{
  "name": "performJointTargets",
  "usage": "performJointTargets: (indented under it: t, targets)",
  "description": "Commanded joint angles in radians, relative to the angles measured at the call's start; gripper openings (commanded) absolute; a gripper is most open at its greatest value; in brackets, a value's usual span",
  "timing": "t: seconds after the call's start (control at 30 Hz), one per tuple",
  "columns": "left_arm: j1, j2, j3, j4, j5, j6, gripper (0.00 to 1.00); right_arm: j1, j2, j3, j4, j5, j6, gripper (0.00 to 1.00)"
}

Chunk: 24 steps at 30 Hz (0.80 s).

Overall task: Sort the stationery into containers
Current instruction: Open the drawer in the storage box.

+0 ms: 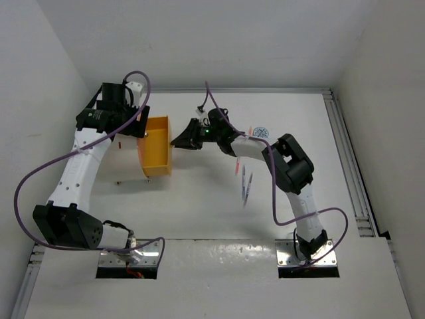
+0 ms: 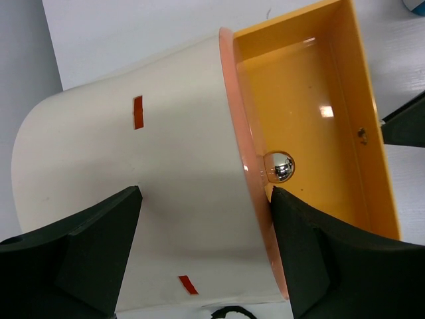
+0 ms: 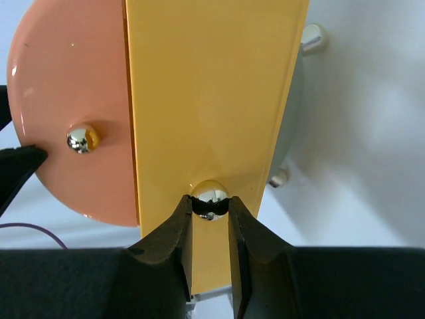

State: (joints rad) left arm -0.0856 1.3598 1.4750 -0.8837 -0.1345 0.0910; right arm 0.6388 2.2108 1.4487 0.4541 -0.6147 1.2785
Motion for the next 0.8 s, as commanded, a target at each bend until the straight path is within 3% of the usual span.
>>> performJointTargets:
  t: [0.0,0.3,0.33,0.47,0.6,0.77]
  targets:
    - [0.037,-0.011,-0.016,-0.011,-0.048,0.018,0.84,-0.027,-0.080,-0.036,0.005,-0.020,-0.053,0.00]
    - [0.050,-0.016,-0.019,-0.006,-0.040,0.027,0.84,-0.067,-0.128,-0.113,-0.028,-0.036,-0.088,0.00]
    - [0.052,-0.018,-0.021,-0.005,-0.039,0.027,0.84,-0.068,-0.128,-0.113,-0.040,-0.036,-0.099,0.03]
    - [0.055,-0.018,-0.025,-0.003,-0.024,0.032,0.85,-0.071,-0.115,-0.097,-0.063,-0.039,-0.110,0.42]
    - [0.055,-0.022,-0.015,0.000,0.018,0.049,0.87,-0.076,-0.106,-0.053,-0.097,-0.036,-0.137,0.54]
    - [0.055,-0.028,0.041,0.002,0.085,0.067,0.89,-0.099,-0.132,-0.042,-0.161,-0.028,-0.195,0.55]
